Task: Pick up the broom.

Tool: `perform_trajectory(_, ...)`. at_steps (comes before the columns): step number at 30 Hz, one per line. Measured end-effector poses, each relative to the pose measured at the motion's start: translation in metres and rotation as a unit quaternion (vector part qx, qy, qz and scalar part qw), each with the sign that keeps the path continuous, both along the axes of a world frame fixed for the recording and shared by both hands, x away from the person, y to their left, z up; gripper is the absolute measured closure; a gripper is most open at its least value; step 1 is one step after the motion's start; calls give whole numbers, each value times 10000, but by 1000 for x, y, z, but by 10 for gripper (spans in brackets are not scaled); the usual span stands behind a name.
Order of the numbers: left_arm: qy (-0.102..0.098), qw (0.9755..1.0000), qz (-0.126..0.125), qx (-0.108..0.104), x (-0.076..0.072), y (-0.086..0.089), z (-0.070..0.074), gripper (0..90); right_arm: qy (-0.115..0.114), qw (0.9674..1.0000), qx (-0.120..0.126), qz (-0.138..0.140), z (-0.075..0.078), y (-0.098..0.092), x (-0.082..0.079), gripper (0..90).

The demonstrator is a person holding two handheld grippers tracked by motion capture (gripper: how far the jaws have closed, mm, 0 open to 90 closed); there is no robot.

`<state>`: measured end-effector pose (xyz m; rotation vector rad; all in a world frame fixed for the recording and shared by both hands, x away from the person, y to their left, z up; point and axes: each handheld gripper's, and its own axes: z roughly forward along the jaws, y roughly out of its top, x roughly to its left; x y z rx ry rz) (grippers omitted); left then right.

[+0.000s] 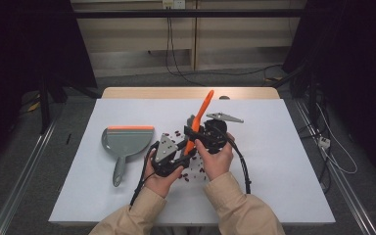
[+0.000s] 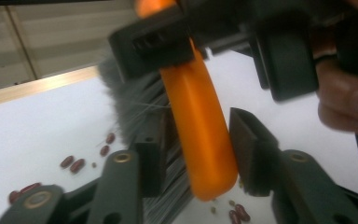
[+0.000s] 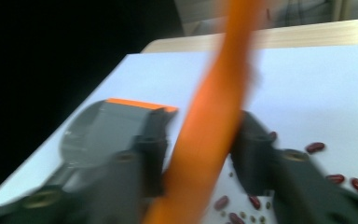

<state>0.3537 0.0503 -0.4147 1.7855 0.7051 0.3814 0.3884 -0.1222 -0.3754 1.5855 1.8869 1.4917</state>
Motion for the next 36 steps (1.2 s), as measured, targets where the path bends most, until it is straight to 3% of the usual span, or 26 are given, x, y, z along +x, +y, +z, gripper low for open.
perform_trajectory(1,-41,10000,1,-50,0,1,0,656,-60,9999,44,85,1,-2,0,710)
perform_trajectory(2,-22,9999,-42,-159,1,1,0,570,-176,9997,-171,6,3,-2,-1,716)
perform_trajectory(3,-46,9998,-140,-94,2,2,1,549,-189,9996,-227,27,4,-4,0,716)
perform_trajectory(5,-20,9997,-214,-142,1,2,2,491,-121,9999,-92,68,5,-10,1,716)
perform_trajectory(13,54,9996,-233,-141,5,10,5,339,-100,9990,-287,314,7,-33,1,716)
perform_trajectory(25,90,9997,-210,-102,11,31,16,169,-5,9977,-477,475,9,-67,-3,716)
perform_trajectory(36,-11,9997,-256,-8,11,55,27,70,175,9968,-581,522,8,-92,-5,716)
